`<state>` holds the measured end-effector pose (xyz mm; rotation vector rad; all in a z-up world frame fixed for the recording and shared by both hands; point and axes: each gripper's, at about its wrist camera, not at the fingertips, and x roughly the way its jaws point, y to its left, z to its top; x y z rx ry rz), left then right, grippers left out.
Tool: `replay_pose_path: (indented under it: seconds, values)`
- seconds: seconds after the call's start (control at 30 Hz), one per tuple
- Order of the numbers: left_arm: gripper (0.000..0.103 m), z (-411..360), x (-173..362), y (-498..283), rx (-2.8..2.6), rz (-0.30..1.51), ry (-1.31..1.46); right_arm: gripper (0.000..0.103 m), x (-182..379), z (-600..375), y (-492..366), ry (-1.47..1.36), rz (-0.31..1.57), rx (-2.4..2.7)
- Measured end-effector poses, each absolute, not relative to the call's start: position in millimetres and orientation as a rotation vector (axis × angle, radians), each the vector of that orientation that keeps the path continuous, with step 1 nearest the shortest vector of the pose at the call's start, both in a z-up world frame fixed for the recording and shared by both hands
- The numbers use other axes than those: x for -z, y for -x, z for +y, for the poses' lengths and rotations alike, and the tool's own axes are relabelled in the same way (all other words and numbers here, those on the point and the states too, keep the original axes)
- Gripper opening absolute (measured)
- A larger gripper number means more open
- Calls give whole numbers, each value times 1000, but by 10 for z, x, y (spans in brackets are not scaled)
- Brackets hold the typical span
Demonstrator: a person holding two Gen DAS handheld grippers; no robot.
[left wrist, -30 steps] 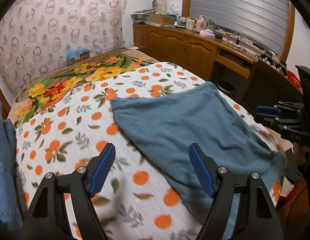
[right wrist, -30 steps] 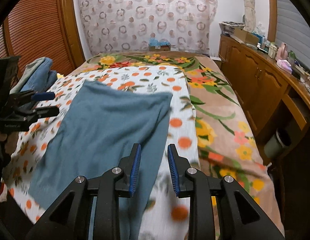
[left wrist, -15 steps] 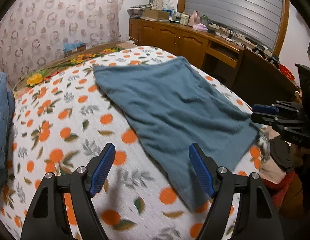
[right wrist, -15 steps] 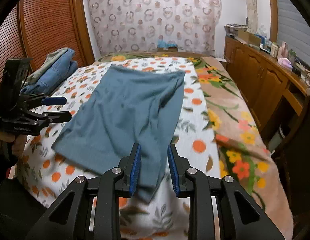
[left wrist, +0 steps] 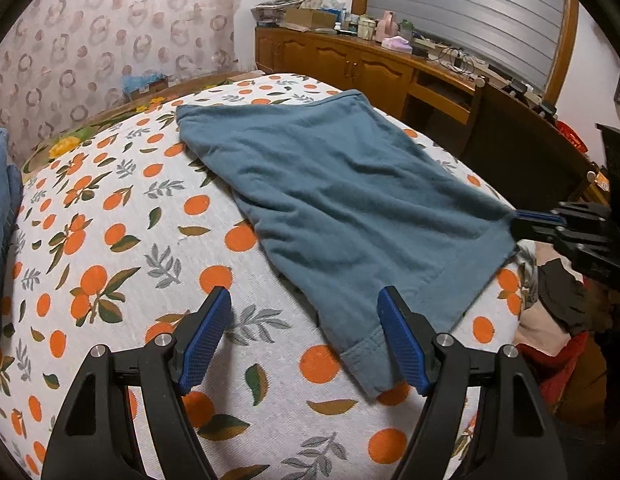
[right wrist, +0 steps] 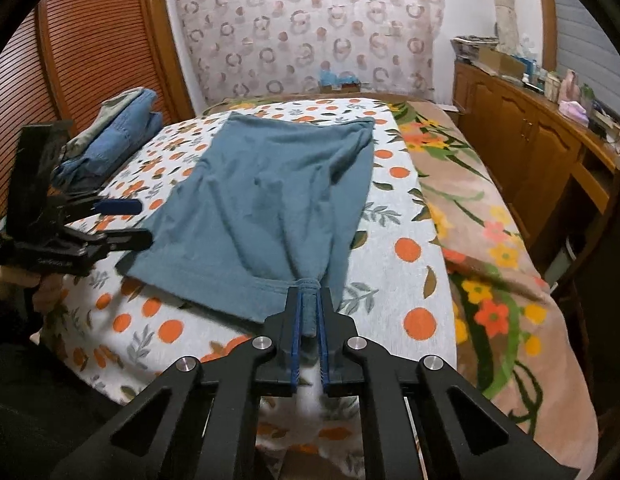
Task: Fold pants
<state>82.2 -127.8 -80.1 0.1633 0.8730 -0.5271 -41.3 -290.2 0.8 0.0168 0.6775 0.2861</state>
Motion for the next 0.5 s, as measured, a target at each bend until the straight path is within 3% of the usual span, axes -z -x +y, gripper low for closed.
replay_pose_path:
  seconds: [0.23, 0.4, 0.5]
  values:
    - [77, -1278, 835, -824, 511, 874, -178, 9, -28, -2964, 455, -37, 679, -280]
    - [77, -1257, 854, -817, 510, 875, -165, 24, -178, -3008, 390, -59, 611, -265]
    - [77, -1259, 859, -815, 510, 875, -163, 24, -241, -2970, 266, -50, 576, -266]
